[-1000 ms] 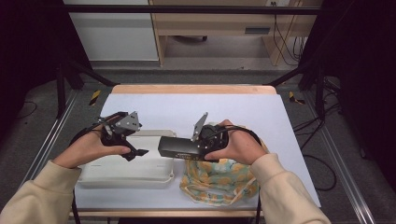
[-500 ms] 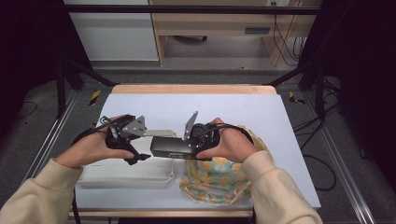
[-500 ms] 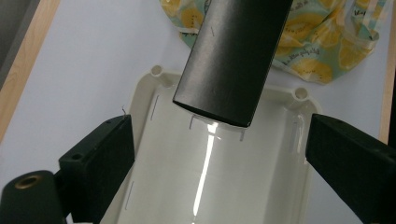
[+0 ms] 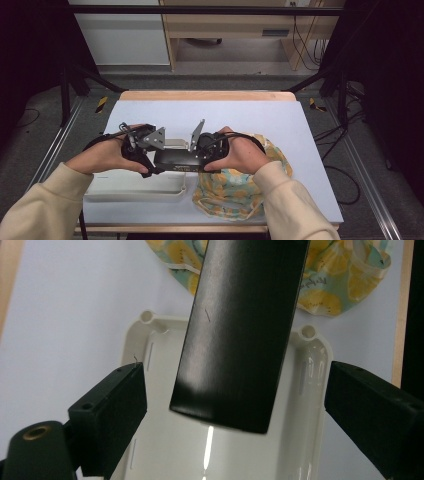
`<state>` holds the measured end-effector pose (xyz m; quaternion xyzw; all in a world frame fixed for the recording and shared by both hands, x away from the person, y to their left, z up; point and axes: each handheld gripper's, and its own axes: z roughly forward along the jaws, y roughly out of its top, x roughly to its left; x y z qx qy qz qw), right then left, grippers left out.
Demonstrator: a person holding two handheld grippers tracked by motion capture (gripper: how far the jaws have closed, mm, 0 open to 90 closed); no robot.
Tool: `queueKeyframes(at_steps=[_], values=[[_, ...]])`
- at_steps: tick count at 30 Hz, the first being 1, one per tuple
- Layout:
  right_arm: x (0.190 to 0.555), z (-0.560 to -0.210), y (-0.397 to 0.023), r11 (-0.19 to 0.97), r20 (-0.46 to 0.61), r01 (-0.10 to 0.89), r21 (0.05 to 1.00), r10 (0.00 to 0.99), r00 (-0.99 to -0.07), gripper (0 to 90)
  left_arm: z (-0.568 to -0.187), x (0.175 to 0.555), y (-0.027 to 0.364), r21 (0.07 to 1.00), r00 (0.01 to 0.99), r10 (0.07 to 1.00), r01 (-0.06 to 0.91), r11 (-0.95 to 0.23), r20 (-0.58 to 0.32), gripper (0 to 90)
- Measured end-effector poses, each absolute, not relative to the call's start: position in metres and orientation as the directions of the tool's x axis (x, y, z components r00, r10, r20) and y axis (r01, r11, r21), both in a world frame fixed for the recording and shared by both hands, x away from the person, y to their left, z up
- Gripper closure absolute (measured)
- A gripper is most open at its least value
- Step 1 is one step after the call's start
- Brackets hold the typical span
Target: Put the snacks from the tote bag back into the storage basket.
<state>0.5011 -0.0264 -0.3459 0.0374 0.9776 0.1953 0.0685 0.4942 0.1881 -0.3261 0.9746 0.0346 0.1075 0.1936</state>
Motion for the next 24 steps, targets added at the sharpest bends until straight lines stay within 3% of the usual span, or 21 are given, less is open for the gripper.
queueKeyframes(at_steps=[4, 7, 12, 20, 24], values=[[0.499, -0.346, -0.023, 0.921, -0.111, 0.045, 0.387, 0.095, -0.989, 43.1, -0.334, 0.499, 0.181, 0.338, 0.978, 0.063, -0.008, -0.941, 0.198, 12.7], [0.500, -0.346, -0.023, 0.922, -0.104, 0.032, 0.385, 0.078, -0.992, 43.1, -0.336, 0.499, 0.178, 0.324, 0.984, 0.041, -0.019, -0.946, 0.176, 20.5], [0.500, -0.347, -0.020, 0.926, -0.100, 0.029, 0.377, 0.072, -0.992, 43.0, -0.339, 0.499, 0.173, 0.286, 0.985, 0.000, -0.050, -0.957, 0.173, 26.0], [0.500, -0.349, -0.019, 0.929, -0.097, 0.019, 0.370, 0.059, -0.994, 43.0, -0.347, 0.500, 0.168, 0.239, 0.987, -0.023, -0.062, -0.969, 0.160, 38.2], [0.499, -0.351, -0.020, 0.931, -0.090, 0.023, 0.364, 0.060, -0.994, 43.0, -0.347, 0.499, 0.167, 0.239, 0.987, -0.023, -0.062, -0.969, 0.160, 39.6]])
